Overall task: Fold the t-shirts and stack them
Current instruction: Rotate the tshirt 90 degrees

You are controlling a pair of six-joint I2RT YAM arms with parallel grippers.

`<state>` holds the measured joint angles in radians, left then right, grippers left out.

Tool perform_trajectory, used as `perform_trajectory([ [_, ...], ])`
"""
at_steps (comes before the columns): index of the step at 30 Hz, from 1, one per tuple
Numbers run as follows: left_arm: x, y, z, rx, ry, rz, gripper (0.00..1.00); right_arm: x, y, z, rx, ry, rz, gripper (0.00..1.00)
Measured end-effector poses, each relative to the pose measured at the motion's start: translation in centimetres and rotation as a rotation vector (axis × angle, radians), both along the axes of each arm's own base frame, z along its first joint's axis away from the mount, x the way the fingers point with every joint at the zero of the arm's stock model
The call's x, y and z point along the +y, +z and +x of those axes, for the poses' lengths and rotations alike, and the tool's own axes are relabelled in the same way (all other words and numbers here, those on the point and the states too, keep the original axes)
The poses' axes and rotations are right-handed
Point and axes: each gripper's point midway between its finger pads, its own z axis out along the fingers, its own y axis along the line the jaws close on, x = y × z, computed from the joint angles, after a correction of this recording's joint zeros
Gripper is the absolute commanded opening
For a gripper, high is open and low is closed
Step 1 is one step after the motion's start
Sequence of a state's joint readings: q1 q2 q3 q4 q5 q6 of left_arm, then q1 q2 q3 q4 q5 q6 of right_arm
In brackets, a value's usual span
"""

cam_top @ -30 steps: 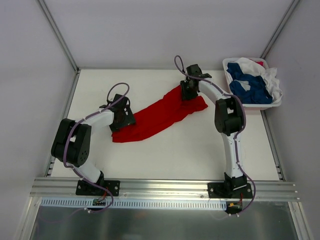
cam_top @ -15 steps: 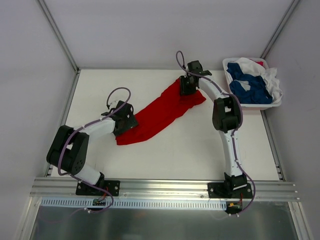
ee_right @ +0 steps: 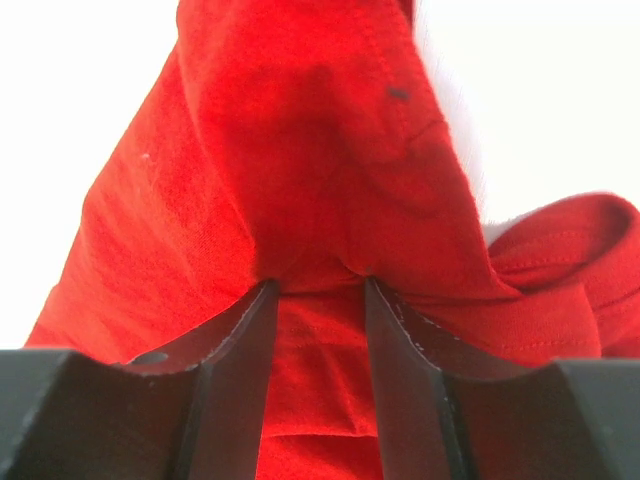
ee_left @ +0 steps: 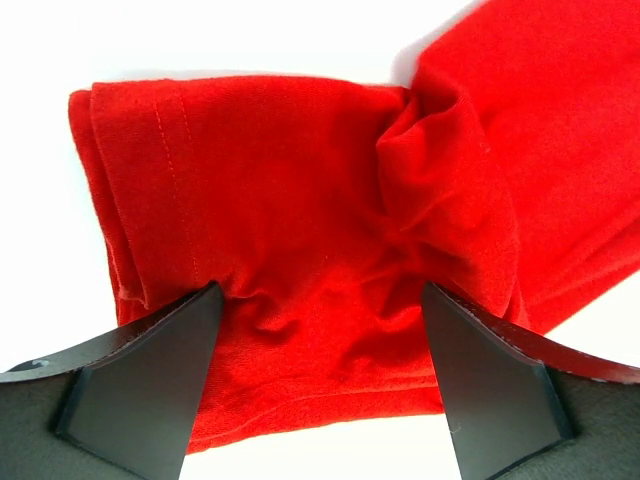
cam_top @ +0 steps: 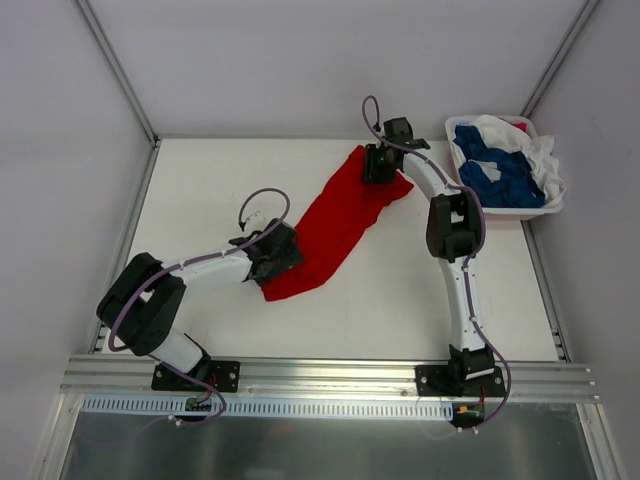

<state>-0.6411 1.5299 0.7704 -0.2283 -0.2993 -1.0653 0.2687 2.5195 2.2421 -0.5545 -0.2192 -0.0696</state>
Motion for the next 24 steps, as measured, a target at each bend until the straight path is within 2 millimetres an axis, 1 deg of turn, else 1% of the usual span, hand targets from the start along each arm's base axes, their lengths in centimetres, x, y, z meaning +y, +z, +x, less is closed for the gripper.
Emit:
perform_trajectory([
  [8, -5.7, 0.1, -1.5, -0.001, -0.056, -0.062, 0.83, 0.4, 0.1, 0.9, -0.012, -0.005, 0.036, 0.46],
  [10, -6.5, 0.1, -1.7, -0.004, -0.062, -0.075, 0.84, 0.5, 0.1, 0.9, -0.01, -0.003, 0.041, 0.46],
  [12, -6.8, 0.4, -1.8, -0.009, -0.06, -0.088, 0.86, 0.6, 0.1, 0.9, -0.01, -0.002, 0.043, 0.46],
  [14, -7.0, 0.8, -1.7, -0.018, -0.053, -0.103, 0.91, 0.5, 0.1, 0.9, -0.011, -0.003, 0.043, 0.46],
  [16, -7.0, 0.9, -1.8, -0.016, -0.051, -0.104, 0.93, 0.5, 0.0, 0.9, -0.011, -0.002, 0.043, 0.46],
  [19, -6.4, 1.0, -2.5, 0.011, -0.052, -0.076, 0.94, 0.5, 0.0, 0.8, -0.018, 0.002, 0.044, 0.46],
  [21, -5.4, 1.0, -3.0, 0.031, -0.047, -0.033, 0.95, 0.3, 0.2, 0.5, -0.016, 0.003, 0.041, 0.46],
  [24, -2.7, 1.1, -4.3, 0.064, -0.039, 0.07, 0.96, 0.0, 0.5, -0.3, -0.005, 0.005, 0.029, 0.46],
])
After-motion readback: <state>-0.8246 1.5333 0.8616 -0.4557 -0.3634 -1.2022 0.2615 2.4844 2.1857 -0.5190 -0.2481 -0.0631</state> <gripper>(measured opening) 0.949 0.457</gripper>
